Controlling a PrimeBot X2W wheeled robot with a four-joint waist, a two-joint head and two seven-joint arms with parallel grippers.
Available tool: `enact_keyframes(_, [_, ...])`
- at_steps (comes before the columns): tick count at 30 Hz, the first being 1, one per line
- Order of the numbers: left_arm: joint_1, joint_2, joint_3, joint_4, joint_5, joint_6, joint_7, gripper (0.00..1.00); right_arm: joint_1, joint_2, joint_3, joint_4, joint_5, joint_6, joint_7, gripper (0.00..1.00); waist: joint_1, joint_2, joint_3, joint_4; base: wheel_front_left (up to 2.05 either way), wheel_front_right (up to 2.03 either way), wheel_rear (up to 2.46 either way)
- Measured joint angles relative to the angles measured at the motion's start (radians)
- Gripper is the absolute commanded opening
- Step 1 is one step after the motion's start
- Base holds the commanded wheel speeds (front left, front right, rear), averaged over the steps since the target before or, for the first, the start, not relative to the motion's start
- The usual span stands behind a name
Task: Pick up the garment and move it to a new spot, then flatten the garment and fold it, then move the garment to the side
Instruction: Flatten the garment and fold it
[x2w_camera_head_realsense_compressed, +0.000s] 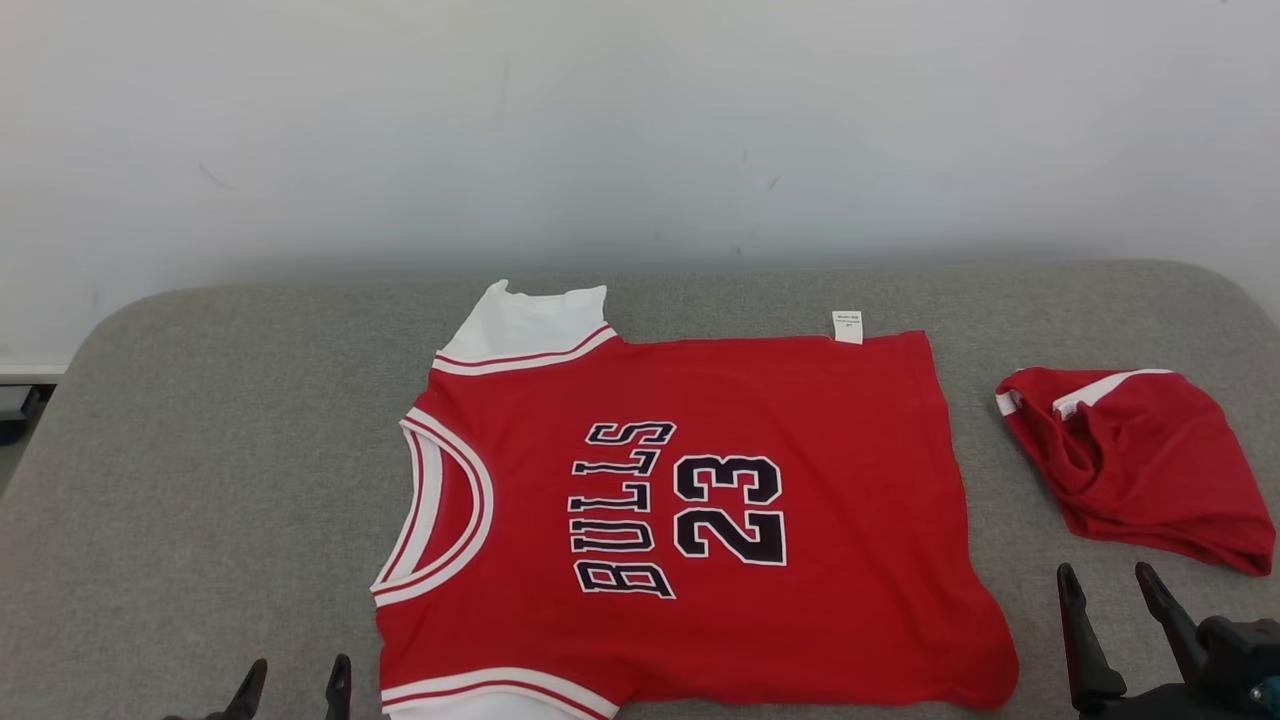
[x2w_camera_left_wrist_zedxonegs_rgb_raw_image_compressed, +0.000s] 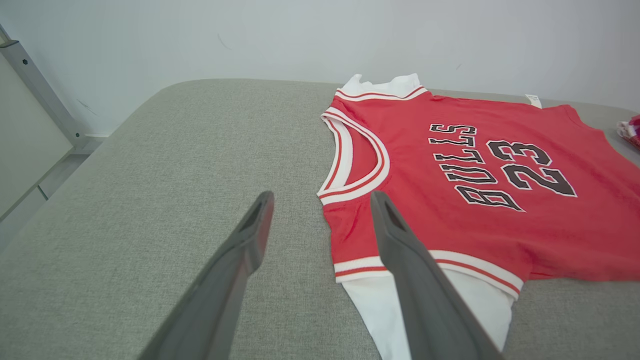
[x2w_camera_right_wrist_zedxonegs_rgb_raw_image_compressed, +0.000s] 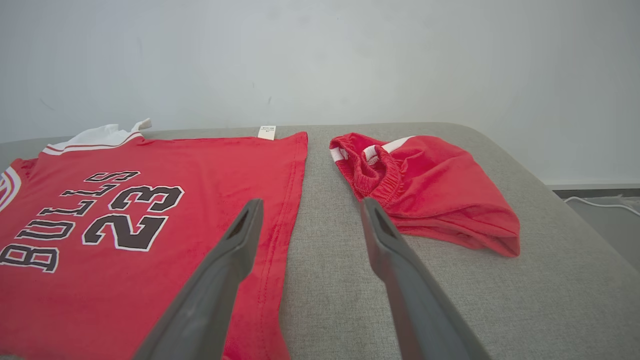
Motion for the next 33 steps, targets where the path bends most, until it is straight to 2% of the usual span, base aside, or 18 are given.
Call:
enact_keyframes(17, [-0.001,0.0,-0.009,0.002,0.0,-0.002,0.037,1.0,-0.001,0.005,0.008,0.018,-0.006,0.001,0.021,1.0,0.0,0.0,-0.002,0.003,0.0,0.0,0.0])
enact_keyframes(27, [0.026,-0.01,-0.065,0.005,-0.099,-0.079,0.15,1.0,0.005,-0.007,0.038,0.048,0.012,0.025,0.127,1.0,0.0,0.0,-0.006,0.003,0.0,0.0,0.0])
enact_keyframes(33, [0.056,-0.012,-0.083,0.042,-0.135,-0.098,0.227,1.0,0.012,-0.014,0.065,0.055,0.014,0.038,0.195,1.0,0.0,0.0,0.007,0.002,0.0,0.0,0.0])
